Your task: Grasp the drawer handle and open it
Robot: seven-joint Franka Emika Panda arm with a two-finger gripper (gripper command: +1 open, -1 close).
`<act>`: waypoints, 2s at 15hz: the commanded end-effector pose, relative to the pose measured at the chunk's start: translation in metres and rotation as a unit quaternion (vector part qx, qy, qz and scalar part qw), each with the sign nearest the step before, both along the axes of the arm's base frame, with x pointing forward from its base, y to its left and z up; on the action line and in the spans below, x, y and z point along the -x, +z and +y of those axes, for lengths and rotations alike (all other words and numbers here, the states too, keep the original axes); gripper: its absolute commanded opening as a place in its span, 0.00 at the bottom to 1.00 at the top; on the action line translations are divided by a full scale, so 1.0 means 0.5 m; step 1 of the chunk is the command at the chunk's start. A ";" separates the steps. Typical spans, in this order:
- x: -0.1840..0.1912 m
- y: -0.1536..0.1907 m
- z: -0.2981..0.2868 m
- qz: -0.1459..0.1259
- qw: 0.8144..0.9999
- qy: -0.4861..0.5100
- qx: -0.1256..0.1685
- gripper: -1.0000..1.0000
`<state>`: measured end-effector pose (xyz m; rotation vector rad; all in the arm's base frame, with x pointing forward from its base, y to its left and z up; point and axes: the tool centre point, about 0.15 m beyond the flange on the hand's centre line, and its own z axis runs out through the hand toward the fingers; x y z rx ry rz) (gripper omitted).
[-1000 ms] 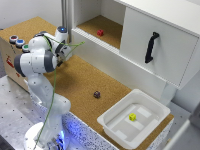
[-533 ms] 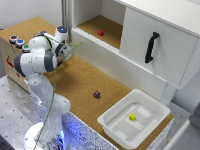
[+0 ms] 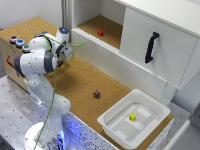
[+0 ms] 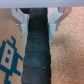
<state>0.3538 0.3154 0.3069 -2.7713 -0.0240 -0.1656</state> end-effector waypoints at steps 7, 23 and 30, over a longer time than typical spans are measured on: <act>0.002 -0.097 -0.191 -0.004 0.997 0.002 -0.079 0.00; -0.024 -0.061 -0.395 -0.020 0.998 -0.013 -0.054 0.00; -0.016 -0.051 -0.455 -0.021 0.998 -0.026 -0.044 1.00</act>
